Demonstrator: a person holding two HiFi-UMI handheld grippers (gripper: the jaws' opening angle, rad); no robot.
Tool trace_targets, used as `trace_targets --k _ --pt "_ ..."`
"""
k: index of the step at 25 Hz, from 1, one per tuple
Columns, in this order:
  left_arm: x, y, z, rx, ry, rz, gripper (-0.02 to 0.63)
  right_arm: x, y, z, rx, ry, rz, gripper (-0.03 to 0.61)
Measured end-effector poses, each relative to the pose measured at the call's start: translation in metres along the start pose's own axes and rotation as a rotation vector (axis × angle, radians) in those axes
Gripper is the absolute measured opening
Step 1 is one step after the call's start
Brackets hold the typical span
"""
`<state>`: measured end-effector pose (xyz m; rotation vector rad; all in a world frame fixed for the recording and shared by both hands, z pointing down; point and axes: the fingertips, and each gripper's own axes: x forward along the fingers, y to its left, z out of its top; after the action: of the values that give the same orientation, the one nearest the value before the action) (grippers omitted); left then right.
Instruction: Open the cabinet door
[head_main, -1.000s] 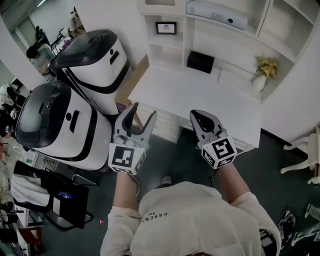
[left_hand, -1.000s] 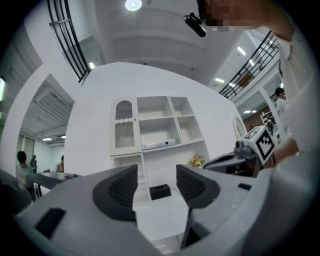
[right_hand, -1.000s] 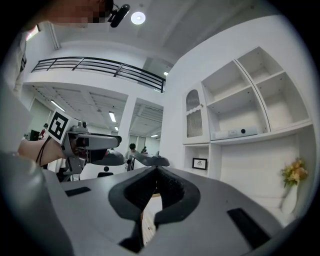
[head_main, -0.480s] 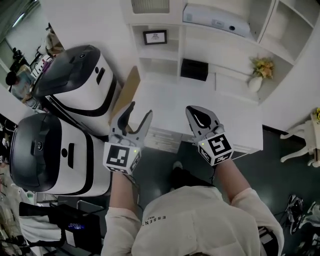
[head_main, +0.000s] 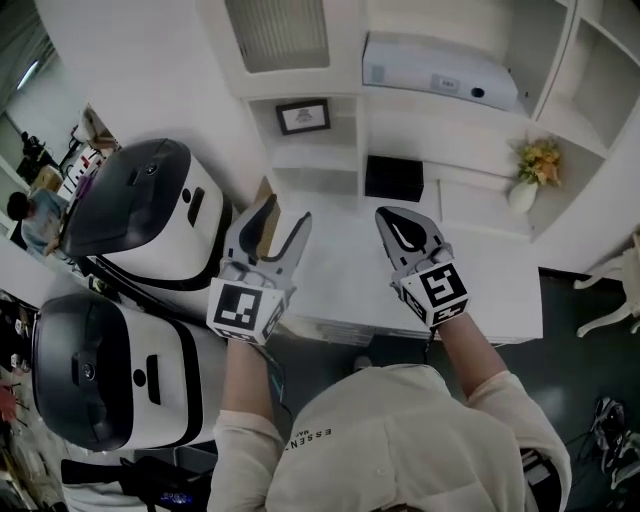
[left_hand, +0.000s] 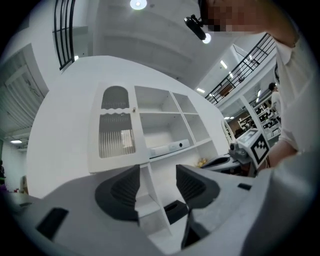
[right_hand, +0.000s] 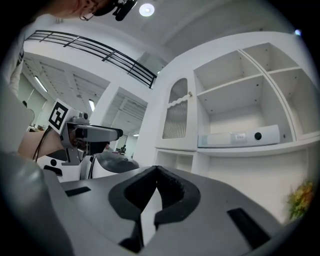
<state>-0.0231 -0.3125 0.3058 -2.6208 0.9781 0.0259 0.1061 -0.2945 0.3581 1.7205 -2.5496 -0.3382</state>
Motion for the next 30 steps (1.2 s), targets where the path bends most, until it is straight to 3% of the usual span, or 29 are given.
trace_targets --k 8,18,30 --pt "0.089 0.043 0.02 0.07 -0.056 -0.066 0.225 0.05 -0.065 0.025 -0.036 -0.024 -0.056 0.015" --pt "0.177 0.088 0.108 0.173 -0.208 -0.128 0.224 0.082 -0.109 0.066 -0.033 -0.033 -0.146 0.015" --pt "0.258 0.13 0.21 0.287 -0.289 -0.128 0.21 0.098 -0.131 0.087 -0.114 -0.011 -0.201 0.015"
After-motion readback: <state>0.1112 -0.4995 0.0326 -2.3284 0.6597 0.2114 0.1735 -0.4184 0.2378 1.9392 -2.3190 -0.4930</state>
